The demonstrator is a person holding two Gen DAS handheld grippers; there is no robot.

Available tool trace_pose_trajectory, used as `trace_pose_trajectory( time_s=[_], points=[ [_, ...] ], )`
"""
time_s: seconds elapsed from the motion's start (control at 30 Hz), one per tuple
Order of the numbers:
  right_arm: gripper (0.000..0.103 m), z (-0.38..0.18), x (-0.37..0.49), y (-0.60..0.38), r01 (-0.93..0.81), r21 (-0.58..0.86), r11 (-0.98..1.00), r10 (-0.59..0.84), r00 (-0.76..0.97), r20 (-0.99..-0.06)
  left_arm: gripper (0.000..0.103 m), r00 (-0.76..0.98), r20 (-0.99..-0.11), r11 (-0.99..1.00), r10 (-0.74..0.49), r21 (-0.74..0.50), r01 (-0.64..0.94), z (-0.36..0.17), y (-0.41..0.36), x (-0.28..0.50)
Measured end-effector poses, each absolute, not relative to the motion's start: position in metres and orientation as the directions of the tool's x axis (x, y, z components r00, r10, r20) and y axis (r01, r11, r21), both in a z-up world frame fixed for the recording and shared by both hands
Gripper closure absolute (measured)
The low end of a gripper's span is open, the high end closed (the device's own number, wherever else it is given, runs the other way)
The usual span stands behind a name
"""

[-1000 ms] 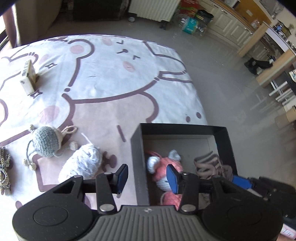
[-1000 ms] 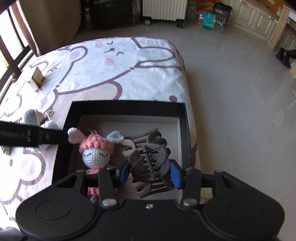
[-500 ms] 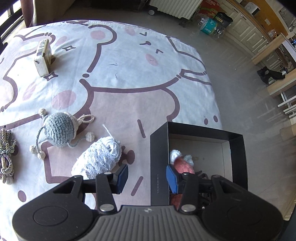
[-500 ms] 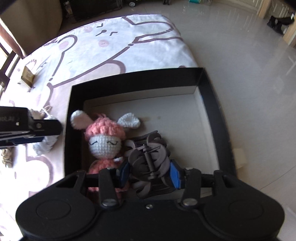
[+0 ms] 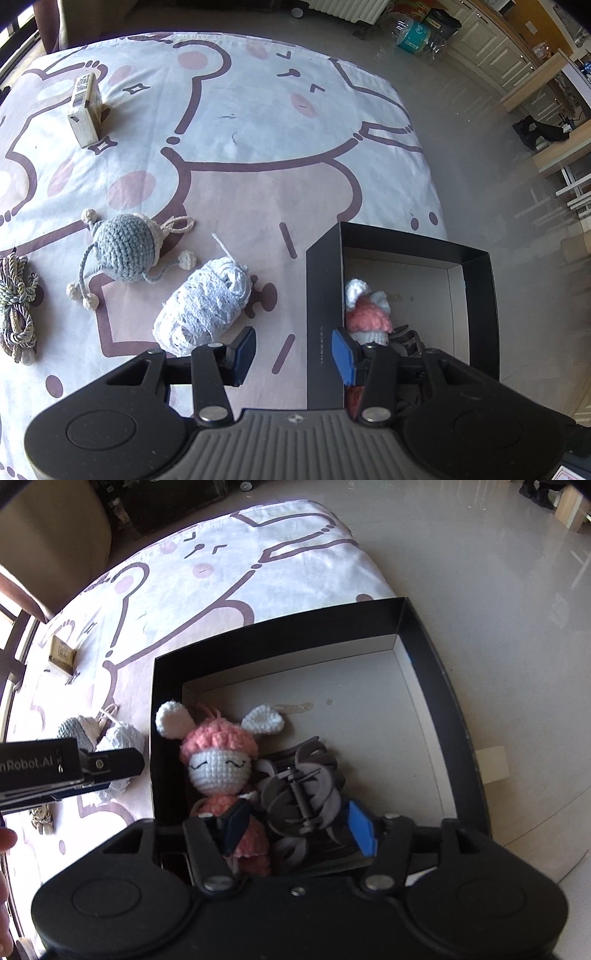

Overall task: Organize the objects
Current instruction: 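Carry both toys over the black box and lower them inside, then open both grippers and withdraw them from the black box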

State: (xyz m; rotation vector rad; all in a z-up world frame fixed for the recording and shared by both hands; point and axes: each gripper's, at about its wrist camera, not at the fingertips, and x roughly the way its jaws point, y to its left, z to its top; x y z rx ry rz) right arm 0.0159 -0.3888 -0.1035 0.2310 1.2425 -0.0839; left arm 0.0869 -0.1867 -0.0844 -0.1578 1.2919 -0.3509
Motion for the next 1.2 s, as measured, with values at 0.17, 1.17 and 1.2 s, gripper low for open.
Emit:
trace_pose_trajectory(
  time_s=[0.17,1.17,1.2],
  points=[
    [0.041,-0.091,0.011,-0.393,0.205,0.144,0.968,0.064,0.353,-0.933,0.057,0.249,-0.914,0.936,-0.321,-0.266,0.230,-0.072,-0.192,0.078],
    [0.036,-0.011,-0.064,-0.392,0.237,0.048,0.970,-0.077,0.492,-0.867,0.047,0.337,-0.906,0.920,-0.257,-0.123,0.372,-0.015,-0.179,0.009],
    [0.032,-0.010,-0.066,-0.393,0.238,0.043,0.970,-0.084,0.496,-0.864,0.040,0.337,-0.906,0.921,-0.254,-0.121,0.370,-0.015,-0.179,0.007]
  ],
)
